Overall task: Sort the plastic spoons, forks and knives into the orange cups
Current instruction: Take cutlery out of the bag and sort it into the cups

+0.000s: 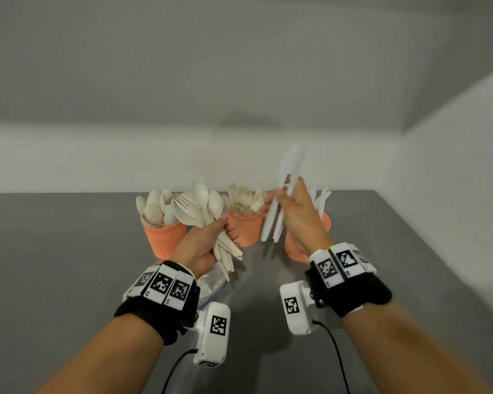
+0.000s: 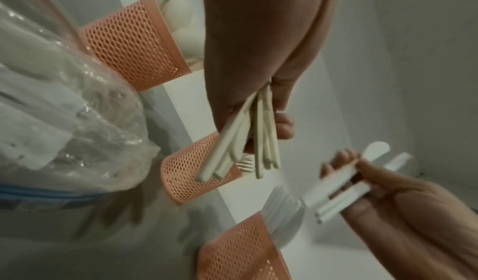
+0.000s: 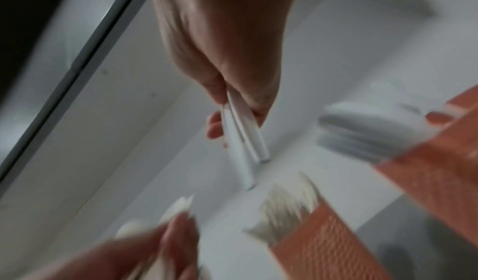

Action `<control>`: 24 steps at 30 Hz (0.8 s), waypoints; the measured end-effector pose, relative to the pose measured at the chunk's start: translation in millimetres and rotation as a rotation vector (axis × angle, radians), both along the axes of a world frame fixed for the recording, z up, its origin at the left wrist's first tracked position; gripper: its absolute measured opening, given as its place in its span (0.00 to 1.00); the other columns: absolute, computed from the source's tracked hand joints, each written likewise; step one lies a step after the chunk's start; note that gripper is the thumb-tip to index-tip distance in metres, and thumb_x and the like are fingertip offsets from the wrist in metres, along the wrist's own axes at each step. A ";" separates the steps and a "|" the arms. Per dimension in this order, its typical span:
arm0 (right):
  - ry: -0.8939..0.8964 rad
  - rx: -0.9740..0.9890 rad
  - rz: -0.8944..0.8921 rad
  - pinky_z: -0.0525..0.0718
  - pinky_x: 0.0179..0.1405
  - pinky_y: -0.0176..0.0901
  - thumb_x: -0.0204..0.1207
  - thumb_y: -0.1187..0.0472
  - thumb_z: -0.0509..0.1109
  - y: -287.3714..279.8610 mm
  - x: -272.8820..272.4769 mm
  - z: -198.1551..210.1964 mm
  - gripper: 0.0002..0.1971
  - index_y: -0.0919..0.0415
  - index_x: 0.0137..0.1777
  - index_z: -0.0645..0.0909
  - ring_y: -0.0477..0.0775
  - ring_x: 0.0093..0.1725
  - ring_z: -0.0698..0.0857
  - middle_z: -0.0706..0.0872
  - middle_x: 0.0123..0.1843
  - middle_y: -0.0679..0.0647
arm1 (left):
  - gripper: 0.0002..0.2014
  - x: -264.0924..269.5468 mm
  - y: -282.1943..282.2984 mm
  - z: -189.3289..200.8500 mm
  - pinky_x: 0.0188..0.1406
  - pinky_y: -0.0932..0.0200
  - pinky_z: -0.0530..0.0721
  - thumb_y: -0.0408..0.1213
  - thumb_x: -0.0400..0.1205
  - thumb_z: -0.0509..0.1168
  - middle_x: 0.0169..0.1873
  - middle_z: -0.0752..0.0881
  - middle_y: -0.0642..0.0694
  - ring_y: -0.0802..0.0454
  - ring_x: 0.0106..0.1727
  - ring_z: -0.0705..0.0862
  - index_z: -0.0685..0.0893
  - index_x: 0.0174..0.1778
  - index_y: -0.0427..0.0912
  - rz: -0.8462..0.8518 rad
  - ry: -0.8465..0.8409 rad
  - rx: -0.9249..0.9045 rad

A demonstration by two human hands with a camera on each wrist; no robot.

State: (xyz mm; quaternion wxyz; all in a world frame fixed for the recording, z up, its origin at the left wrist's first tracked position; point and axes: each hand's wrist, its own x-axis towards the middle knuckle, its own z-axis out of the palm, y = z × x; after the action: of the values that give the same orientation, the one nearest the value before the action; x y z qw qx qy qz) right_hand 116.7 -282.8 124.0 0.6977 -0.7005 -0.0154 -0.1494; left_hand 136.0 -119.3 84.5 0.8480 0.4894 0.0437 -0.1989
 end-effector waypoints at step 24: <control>-0.213 -0.434 0.063 0.79 0.46 0.30 0.74 0.67 0.70 3.6 14.4 -13.5 0.04 0.63 0.48 0.83 0.43 0.43 0.82 0.85 0.45 0.54 | 0.05 1.4 -7.9 -8.5 0.32 0.60 0.83 0.24 0.81 0.61 0.33 0.78 0.43 0.54 0.31 0.79 0.79 0.45 0.37 -0.105 -0.161 0.103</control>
State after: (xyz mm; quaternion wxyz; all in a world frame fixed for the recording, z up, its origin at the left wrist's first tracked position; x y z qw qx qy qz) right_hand 131.1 -279.2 110.5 0.5298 -0.8134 -0.1424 -0.1935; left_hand 137.4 -127.3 76.1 0.8108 0.5484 -0.0402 -0.2008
